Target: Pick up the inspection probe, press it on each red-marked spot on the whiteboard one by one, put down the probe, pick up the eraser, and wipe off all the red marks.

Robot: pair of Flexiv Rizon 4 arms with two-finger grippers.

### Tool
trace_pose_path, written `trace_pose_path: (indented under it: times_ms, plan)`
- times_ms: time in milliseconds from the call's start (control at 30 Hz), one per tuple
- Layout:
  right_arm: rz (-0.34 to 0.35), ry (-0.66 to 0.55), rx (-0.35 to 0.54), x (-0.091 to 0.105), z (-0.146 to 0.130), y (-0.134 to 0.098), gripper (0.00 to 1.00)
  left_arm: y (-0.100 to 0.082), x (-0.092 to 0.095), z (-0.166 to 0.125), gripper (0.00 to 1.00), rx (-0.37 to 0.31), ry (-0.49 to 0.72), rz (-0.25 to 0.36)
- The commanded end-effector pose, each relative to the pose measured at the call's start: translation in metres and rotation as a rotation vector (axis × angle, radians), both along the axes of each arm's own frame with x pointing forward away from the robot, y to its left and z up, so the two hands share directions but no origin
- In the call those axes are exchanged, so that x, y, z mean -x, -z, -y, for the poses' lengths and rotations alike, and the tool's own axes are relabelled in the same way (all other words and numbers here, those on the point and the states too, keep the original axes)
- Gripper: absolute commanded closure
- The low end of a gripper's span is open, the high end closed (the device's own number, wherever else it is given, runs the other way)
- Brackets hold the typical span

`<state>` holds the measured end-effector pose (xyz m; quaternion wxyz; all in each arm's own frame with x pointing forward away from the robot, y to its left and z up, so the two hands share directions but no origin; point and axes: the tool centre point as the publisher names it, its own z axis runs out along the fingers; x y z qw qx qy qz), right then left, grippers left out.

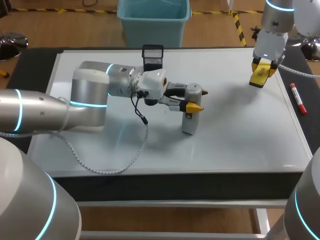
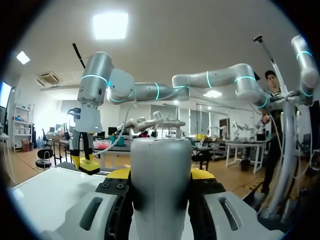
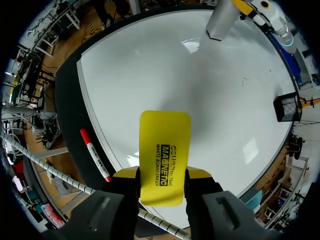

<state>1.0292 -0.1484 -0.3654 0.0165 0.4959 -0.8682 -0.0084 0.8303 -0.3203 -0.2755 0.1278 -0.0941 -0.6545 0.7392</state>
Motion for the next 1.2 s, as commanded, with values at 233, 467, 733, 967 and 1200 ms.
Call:
trace_pose_path:
  times_ms: [233,467,733,967,1200]
  plan:
    - [0.0,-0.002,0.002,0.0,0.001,-0.001,1.0,-0.002,0.0,0.0,1.0,-0.003,0.0,0.001]
    - [0.0,-0.002,0.002,0.0,0.001,-0.001,1.0,-0.003,0.0,0.0,1.0,0.002,0.0,0.0]
    - [0.0,-0.002,0.002,0.0,0.001,-0.001,1.0,-0.016,-0.002,-0.001,1.0,0.041,0.001,0.004]
    - [0.0,-0.002,0.002,0.0,0.001,-0.001,1.0,-0.044,-0.02,-0.025,1.0,0.052,-0.044,0.055]
    - [0.0,-0.002,0.002,0.0,0.001,-0.001,1.0,-0.058,-0.046,-0.064,1.0,0.067,-0.121,0.06]
